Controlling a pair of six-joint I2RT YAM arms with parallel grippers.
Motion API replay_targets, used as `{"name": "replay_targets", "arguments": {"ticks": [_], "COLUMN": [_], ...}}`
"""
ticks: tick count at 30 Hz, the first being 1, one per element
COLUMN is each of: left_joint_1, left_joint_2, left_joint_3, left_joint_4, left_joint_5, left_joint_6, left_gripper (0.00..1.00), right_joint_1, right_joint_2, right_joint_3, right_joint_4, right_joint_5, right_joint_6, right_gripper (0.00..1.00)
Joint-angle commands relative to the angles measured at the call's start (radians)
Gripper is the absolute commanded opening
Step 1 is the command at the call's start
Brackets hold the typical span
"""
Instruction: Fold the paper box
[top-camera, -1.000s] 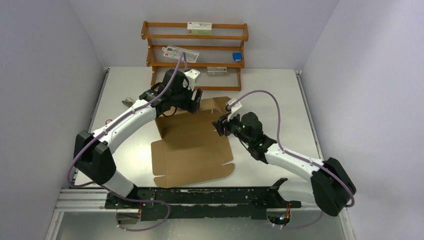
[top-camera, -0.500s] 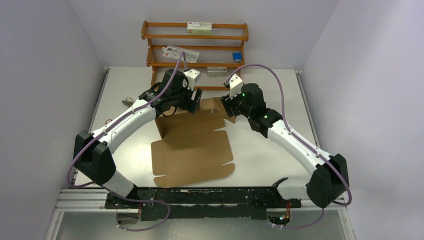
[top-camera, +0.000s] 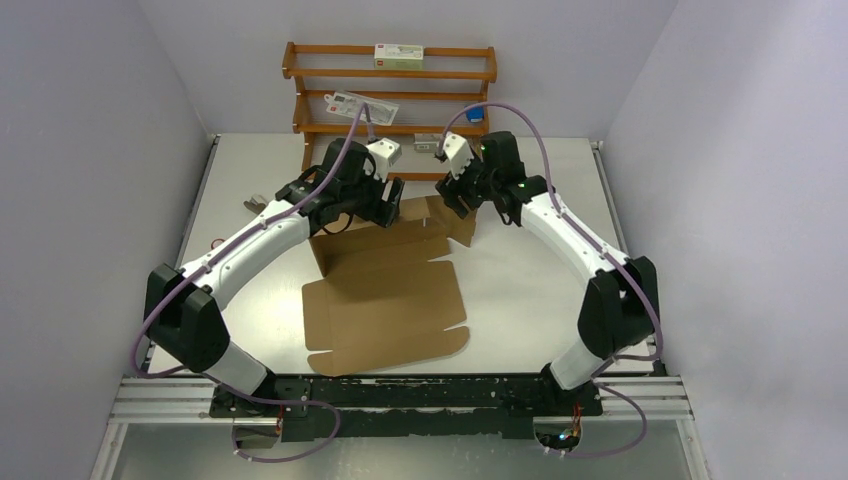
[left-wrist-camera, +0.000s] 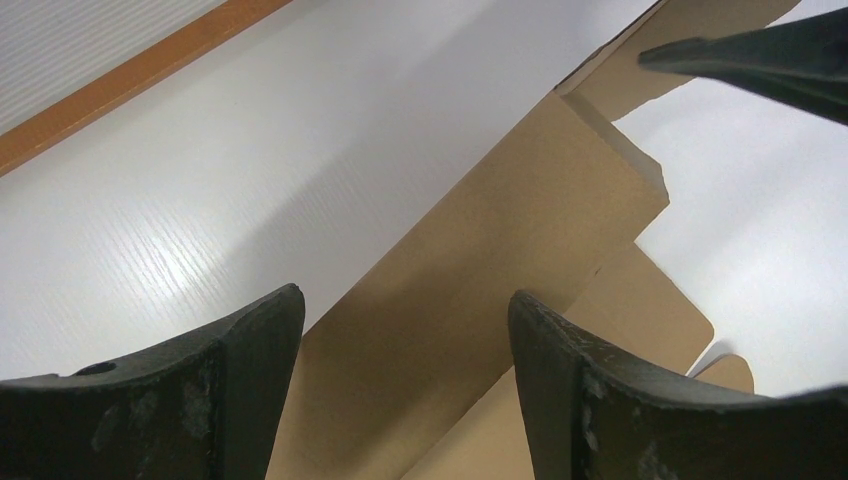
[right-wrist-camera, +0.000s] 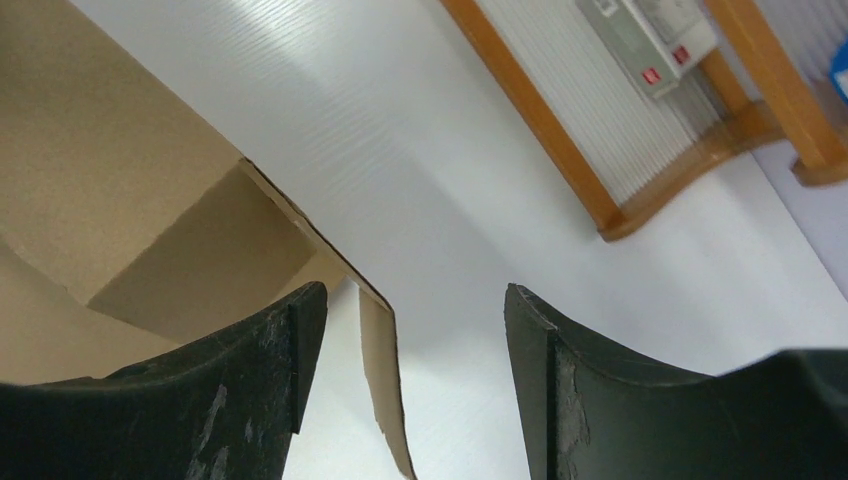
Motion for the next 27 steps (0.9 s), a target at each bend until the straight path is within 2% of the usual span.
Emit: {"name": "replay_targets", "arguments": {"ticks": [1,7,11,15,17,22,27], "left_joint_1": [0.009,0.009,0.009,0.009,0.009,0.005,-0.024], "left_joint_2": [-0.020,-0.018,-0.024,-0.036,-0.053,-0.155,-0.340], "left_joint_3": [-0.009,-0.008,-0.013,-0.014,-0.018,-0.008,-0.077], "left_joint_4": [-0.010,-0.008,-0.001,0.001,0.005,-0.010,0.009], "left_joint_5": [0.026,0.040,0.043,0.050,0.044,-0.044,-0.140], "left_joint_6": [0.012,0.011,0.009,0.007,0.005,-0.001,-0.100], "left_gripper": [0.79,0.79,0.79,0.79,0.79,0.79,0.80], "right_joint_1": [-0.006,-0.007,-0.008,-0.008,-0.009,-0.009,-0.010], "right_joint_2": [0.067,0.125,0.136,0.135,0.127,0.095,0.088], "right_joint_3": [0.073,0.114,0.119,0.106,0.094,0.060,0.059], "right_joint_4": [-0.114,-0.142,-0.158,-0.166,-0.166,-0.159,-0.163], "right_joint_5": [-0.147,-0.211,-0.236,-0.254,-0.267,-0.257,-0.264], "right_joint_6": [-0.120,-0.150,-0.156,-0.145,-0.148,-0.165,-0.174], "right_gripper": [0.69,0.59,0.41,0.20,0.14,0.09,0.08]}}
